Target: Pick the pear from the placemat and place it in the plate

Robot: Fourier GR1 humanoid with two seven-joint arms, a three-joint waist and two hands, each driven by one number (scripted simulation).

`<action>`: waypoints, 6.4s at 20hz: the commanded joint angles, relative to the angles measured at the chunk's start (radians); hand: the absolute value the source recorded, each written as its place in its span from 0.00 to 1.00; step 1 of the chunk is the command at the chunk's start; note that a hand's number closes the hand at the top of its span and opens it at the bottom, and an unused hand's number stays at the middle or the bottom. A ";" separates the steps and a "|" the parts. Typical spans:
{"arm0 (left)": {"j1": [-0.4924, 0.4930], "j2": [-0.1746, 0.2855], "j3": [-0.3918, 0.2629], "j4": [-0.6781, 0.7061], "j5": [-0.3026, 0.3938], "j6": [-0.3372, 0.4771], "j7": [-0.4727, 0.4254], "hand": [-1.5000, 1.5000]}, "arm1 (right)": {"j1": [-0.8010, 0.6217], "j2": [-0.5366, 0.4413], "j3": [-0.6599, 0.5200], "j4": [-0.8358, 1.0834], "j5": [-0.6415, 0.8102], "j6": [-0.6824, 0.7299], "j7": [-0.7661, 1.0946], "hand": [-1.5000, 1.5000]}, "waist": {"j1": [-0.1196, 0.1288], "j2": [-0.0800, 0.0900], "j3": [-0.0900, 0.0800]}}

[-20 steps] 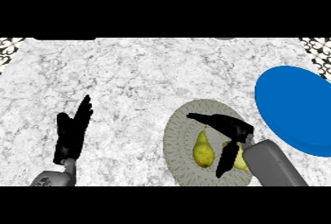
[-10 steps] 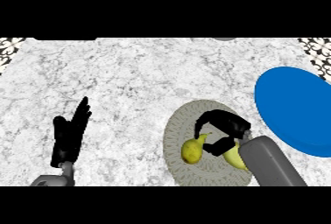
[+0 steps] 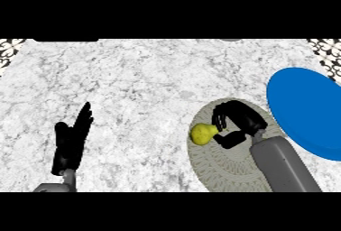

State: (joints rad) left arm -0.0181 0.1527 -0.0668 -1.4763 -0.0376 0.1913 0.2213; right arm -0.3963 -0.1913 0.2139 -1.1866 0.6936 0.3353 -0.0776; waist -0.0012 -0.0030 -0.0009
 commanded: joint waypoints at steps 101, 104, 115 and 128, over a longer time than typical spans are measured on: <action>0.005 -0.068 0.059 -0.063 -0.078 -0.068 0.032 0.50 | -0.064 -0.514 -0.761 0.875 -0.491 -0.235 -0.575 0.00 | 0.020 0.009 0.003; -0.078 -0.119 0.037 0.040 -0.122 -0.017 0.045 0.50 | -0.072 -0.488 -0.731 0.778 -0.513 -0.243 -0.490 0.00 | 0.004 0.005 0.001; -0.103 -0.061 0.106 0.065 -0.064 -0.086 0.007 0.50 | -0.032 -0.592 -0.785 0.986 -0.544 -0.250 -0.675 0.00 | 0.017 0.012 0.004; -0.115 -0.057 0.111 0.055 -0.075 -0.082 0.036 0.50 | -0.037 -0.657 -0.793 1.021 -0.566 -0.285 -0.637 0.00 | 0.019 0.013 0.005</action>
State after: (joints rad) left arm -0.0532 0.0888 0.0237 -1.4674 -0.1059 0.0956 0.2268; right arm -0.4216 -0.8278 -0.5865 -0.1697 0.1224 0.0514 -0.7278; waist 0.0199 0.0086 0.0042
